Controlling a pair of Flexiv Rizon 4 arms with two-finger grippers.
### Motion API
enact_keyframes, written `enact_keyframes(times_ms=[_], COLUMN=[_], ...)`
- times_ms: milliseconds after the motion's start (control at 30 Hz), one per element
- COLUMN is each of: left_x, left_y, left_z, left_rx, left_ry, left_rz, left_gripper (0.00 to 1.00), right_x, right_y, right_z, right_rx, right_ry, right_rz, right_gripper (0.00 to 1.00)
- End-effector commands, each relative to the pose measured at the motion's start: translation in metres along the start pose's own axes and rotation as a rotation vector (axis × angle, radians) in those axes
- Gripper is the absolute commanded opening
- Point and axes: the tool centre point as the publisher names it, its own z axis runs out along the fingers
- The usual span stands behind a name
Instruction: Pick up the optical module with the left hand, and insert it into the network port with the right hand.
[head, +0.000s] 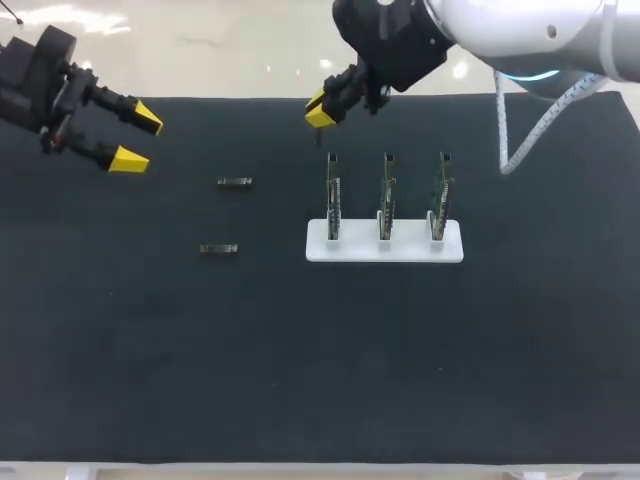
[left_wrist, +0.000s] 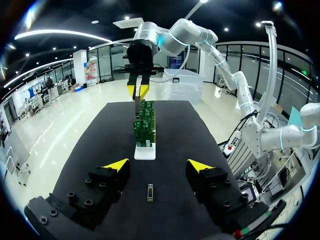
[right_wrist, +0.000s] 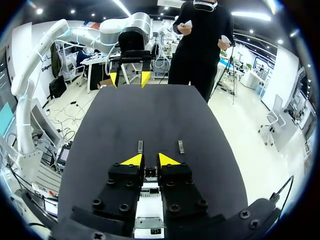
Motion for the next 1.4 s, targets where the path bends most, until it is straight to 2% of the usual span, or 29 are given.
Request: enact_keyframes(times_ms=[33,633,1400], left_x=[0.000,0.000,0.000], left_y=[-0.001,-0.001,-0.001], left_z=[0.001,0.001,0.001], left_rx=[-0.003,-0.003,-0.003], left_ry=[0.002,0.002,0.002], left_rz=[0.000,0.000,0.000], left_gripper=[1.00,1.00,1.00], right_x=[0.001,0.010,0.022], right_y=[-0.001,-0.004,-0.005], right_z=[0.005,-0.001,-0.001], right_rx=[0.000,-0.027,-0.026], right_ry=[0.018,0.063,0.044], right_rz=[0.001,0.015,0.021], right_gripper=[0.00,0.00,0.00])
